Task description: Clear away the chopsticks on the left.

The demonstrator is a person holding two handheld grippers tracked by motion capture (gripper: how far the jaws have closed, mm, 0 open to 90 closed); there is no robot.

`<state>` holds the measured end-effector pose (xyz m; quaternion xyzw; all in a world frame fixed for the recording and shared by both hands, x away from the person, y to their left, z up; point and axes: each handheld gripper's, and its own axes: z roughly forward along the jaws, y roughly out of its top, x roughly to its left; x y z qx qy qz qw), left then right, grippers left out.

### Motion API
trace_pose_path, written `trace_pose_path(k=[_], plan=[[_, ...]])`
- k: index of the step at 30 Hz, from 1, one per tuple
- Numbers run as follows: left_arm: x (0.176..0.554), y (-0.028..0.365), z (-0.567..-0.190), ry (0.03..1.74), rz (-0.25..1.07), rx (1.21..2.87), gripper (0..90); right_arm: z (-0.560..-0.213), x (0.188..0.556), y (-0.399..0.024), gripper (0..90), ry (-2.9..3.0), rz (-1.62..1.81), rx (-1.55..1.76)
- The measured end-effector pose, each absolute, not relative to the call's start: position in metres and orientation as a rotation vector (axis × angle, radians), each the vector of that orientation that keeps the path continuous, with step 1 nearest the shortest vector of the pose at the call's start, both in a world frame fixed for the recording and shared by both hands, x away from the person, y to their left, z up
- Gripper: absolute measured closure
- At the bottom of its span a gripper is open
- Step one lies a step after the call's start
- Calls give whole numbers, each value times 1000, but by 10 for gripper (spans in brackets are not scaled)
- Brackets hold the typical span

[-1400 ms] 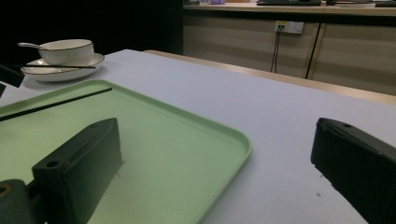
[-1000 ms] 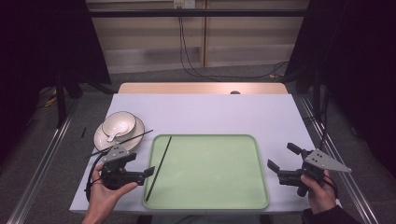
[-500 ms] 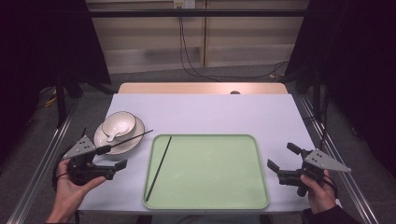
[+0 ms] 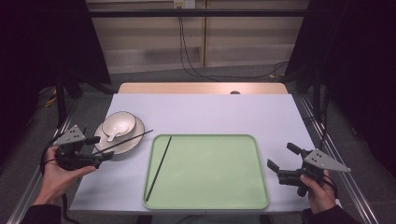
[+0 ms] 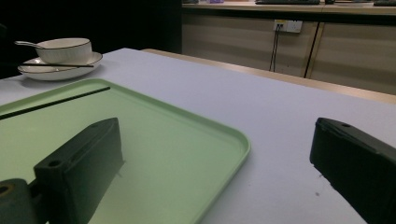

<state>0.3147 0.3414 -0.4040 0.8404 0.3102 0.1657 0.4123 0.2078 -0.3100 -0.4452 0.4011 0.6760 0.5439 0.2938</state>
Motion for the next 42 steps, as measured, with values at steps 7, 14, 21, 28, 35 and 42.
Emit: trace_pose_path(k=[7, 14, 21, 28, 35, 42], plan=[[331, 362, -421, 808, 419, 2171, 491, -445, 208, -310, 22, 1797, 1451, 1069], [345, 359, -435, 835, 402, 2196, 579, -445, 208, -309, 22, 1803, 1450, 1063], [358, 354, -442, 814, 397, 2240, 622, -445, 208, -310, 15, 1803, 1453, 1066], [362, 349, -445, 807, 379, 2282, 699, -445, 207, -309, 13, 1799, 1455, 1075], [363, 344, -449, 782, 349, 2302, 777, -445, 208, -309, 13, 1801, 1446, 1065], [363, 343, -448, 756, 312, 2313, 820, -446, 208, -309, 13, 1805, 1443, 1063]])
